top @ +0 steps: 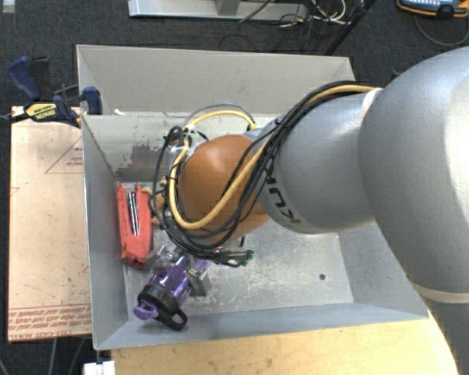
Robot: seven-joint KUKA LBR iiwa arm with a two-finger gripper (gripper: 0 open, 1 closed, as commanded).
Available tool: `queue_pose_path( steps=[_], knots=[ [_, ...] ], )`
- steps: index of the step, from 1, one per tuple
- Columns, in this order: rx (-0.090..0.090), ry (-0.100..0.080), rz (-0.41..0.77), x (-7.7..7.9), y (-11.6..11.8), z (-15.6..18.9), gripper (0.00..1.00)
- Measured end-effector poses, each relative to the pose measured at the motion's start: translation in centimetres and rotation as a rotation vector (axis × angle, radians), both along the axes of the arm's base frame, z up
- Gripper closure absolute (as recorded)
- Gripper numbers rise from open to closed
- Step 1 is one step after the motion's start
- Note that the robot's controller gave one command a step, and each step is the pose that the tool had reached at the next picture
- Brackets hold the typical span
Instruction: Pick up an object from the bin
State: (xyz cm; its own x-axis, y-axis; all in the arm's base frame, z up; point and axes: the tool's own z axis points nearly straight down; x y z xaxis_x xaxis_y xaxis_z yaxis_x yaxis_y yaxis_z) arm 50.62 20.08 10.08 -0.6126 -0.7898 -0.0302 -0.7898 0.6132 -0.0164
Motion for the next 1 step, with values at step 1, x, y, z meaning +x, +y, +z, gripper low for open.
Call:
queue_pose_path(
  steps=[1],
  knots=[
    [0.0,0.001,-0.003,0.01,-0.04,-0.04,1.0]
  ],
)
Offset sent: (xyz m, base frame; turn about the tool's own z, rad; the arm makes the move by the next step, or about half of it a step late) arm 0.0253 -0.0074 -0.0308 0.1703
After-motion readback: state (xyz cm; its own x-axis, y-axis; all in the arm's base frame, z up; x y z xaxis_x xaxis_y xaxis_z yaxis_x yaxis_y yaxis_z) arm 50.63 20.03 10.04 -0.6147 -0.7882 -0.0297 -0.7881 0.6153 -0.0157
